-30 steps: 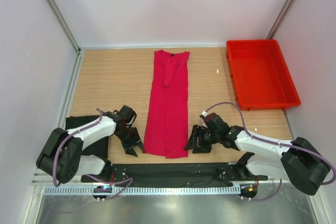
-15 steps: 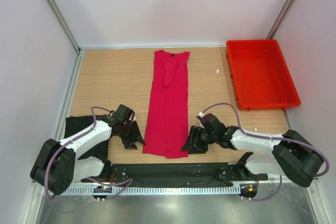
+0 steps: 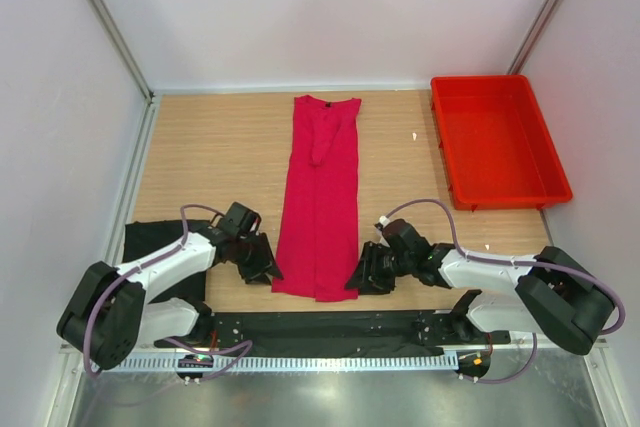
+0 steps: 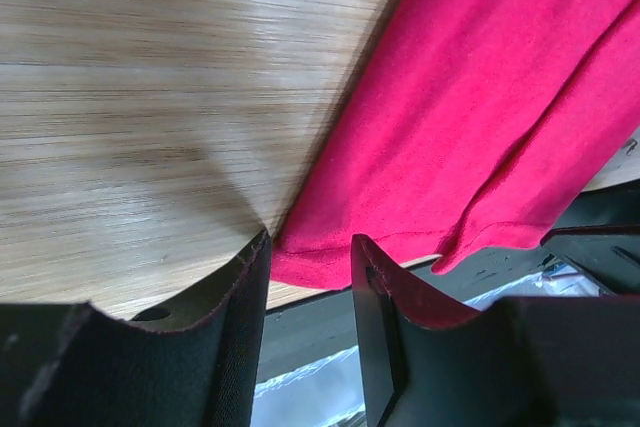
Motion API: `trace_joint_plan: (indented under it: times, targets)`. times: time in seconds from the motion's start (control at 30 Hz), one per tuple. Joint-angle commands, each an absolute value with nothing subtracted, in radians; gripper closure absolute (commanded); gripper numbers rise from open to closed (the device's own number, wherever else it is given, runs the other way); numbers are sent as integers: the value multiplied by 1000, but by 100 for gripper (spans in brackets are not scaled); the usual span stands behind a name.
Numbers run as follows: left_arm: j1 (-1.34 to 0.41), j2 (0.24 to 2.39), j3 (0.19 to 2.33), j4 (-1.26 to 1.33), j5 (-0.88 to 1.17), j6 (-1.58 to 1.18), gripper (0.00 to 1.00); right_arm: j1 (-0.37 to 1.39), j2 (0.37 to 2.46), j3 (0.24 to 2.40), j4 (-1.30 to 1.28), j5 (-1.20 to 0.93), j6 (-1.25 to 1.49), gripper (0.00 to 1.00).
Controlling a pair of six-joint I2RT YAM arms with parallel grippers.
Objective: Fold and stack the t-shirts
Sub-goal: Fold the tshirt
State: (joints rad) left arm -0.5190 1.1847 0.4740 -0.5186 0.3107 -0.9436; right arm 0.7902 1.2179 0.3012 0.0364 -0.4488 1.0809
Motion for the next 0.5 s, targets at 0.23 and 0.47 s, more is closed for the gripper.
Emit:
trace_joint_plan:
  times: [0.23, 0.47]
  targets:
    - [-561, 1186, 468, -612, 189, -991, 57, 798, 1189, 281, 32, -440, 1094, 57]
    - [-561, 1241, 454, -580, 229, -988, 62, 798, 1196, 282, 25, -436, 1091, 60]
